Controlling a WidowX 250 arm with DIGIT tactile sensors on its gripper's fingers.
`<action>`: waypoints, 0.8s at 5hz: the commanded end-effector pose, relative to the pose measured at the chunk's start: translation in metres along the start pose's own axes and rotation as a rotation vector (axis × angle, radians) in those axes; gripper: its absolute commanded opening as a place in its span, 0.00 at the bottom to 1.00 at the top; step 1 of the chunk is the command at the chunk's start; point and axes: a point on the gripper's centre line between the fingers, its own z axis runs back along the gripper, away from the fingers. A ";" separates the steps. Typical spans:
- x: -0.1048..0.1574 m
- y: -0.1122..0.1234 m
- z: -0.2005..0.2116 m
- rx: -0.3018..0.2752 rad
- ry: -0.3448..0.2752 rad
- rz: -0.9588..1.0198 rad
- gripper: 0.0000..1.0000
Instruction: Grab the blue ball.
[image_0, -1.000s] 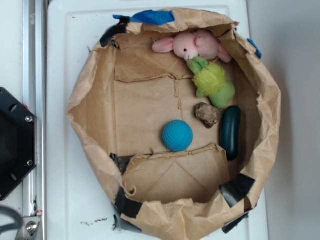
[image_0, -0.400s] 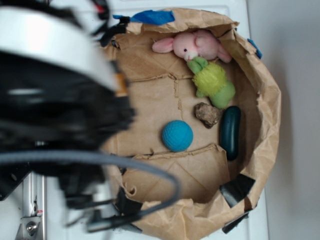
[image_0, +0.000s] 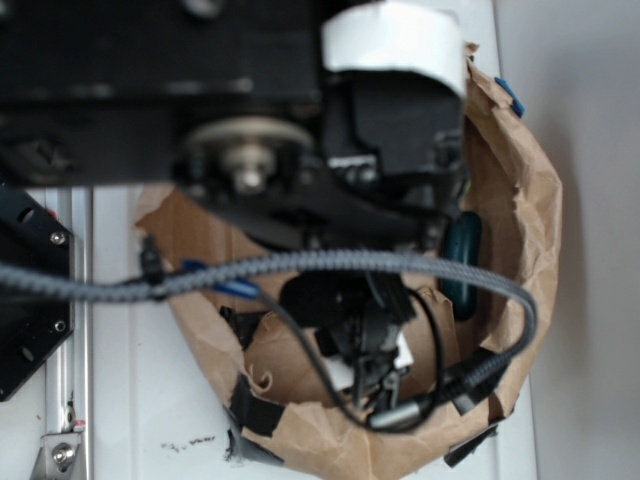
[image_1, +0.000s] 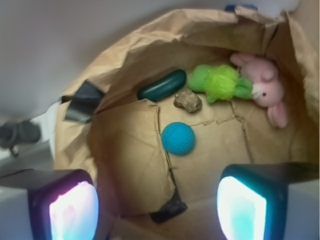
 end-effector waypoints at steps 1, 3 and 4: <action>0.016 0.032 -0.045 0.079 -0.057 0.041 1.00; 0.022 0.053 -0.091 0.075 -0.056 0.011 1.00; 0.021 0.058 -0.106 0.030 -0.024 0.034 1.00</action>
